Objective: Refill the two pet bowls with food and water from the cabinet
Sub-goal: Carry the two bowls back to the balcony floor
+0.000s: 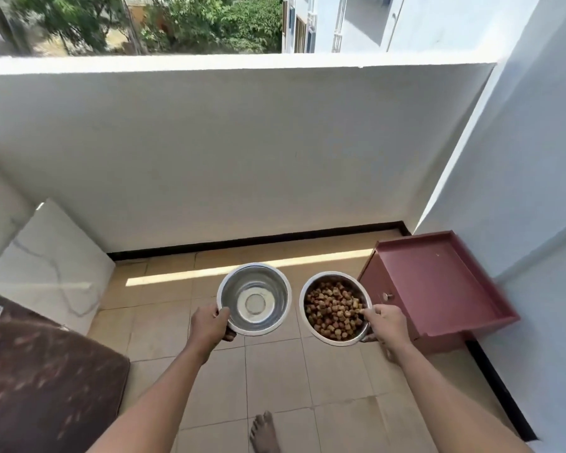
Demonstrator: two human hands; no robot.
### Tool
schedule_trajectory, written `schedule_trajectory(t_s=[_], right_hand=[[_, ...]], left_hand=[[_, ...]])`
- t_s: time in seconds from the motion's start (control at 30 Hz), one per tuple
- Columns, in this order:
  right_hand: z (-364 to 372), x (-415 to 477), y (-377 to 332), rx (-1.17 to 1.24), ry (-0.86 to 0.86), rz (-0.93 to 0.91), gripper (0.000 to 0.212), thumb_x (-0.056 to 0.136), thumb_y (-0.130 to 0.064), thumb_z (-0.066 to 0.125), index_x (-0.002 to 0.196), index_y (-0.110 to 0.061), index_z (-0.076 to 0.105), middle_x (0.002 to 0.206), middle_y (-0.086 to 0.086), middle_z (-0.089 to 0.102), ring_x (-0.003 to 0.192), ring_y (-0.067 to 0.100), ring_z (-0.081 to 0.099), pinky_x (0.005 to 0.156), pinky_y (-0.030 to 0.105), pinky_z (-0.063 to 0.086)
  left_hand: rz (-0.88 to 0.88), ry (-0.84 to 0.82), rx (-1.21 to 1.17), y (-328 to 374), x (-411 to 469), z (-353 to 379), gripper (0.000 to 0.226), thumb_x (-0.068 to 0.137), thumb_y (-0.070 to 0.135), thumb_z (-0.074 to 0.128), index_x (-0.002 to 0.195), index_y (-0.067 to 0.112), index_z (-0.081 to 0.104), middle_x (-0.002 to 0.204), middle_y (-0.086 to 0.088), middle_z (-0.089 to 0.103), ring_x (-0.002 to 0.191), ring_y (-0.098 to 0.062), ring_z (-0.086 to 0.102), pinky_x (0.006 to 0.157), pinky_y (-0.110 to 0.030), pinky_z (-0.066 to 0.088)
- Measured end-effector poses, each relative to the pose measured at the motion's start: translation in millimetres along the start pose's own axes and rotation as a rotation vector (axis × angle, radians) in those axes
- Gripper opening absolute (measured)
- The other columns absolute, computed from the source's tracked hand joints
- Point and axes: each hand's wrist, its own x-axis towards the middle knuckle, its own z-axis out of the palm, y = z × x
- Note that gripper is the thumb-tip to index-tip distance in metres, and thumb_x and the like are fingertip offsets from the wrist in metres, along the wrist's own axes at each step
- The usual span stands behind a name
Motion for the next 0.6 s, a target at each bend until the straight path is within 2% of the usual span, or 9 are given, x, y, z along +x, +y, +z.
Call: schedule_trajectory(t_s=[0.07, 0.17, 0.37, 0.5, 0.6], right_hand=[[15.5, 25.5, -6.5, 0.013, -0.011, 0.023, 0.029, 0.089, -0.008, 0.072, 0.067, 0.008, 0.064, 0.058, 0.016, 0.066, 0.048, 0.027, 0.069, 0.050, 0.046, 0.063], [36.8, 54.7, -16.1, 0.014, -0.014, 0.051, 0.029, 0.091, -0.008, 0.071, 0.064, -0.002, 0.065, 0.059, 0.015, 0.067, 0.049, 0.026, 0.070, 0.051, 0.043, 0.064], [80.6, 123.6, -29.9, 0.043, -0.068, 0.100, 0.027, 0.096, -0.007, 0.066, 0.070, -0.002, 0.065, 0.066, 0.018, 0.067, 0.050, 0.022, 0.068, 0.046, 0.032, 0.061], [106.9, 177.6, -29.1, 0.046, -0.081, 0.126, 0.029, 0.097, -0.012, 0.068, 0.070, -0.003, 0.064, 0.067, 0.017, 0.069, 0.053, 0.021, 0.070, 0.051, 0.036, 0.063], [135.4, 235.5, -19.6, 0.031, -0.088, 0.149, 0.026, 0.097, -0.012, 0.067, 0.072, -0.004, 0.065, 0.069, 0.018, 0.068, 0.054, 0.022, 0.071, 0.053, 0.036, 0.064]], left_hand=[[-0.026, -0.029, -0.012, 5.9, 35.3, 5.3, 0.019, 0.092, 0.003, 0.052, 0.077, -0.005, 0.062, 0.058, -0.018, 0.064, 0.046, -0.028, 0.065, 0.049, -0.035, 0.055], [-0.062, -0.060, -0.003, 7.5, 80.5, 12.8, 0.022, 0.091, 0.005, 0.052, 0.092, -0.015, 0.062, 0.063, -0.022, 0.066, 0.047, -0.027, 0.067, 0.052, -0.038, 0.058], [-0.117, -0.096, -0.005, 2.4, 159.3, 37.5, 0.023, 0.093, 0.004, 0.051, 0.092, -0.019, 0.055, 0.074, -0.037, 0.067, 0.049, -0.031, 0.068, 0.057, -0.042, 0.058], [-0.146, -0.081, -0.019, -8.2, 203.2, 57.3, 0.020, 0.095, 0.006, 0.054, 0.078, -0.003, 0.057, 0.068, -0.024, 0.067, 0.052, -0.033, 0.071, 0.061, -0.043, 0.059], [-0.190, -0.081, -0.030, -25.9, 256.6, 83.2, 0.022, 0.096, 0.010, 0.056, 0.086, -0.010, 0.060, 0.068, -0.021, 0.068, 0.052, -0.032, 0.071, 0.061, -0.042, 0.061]])
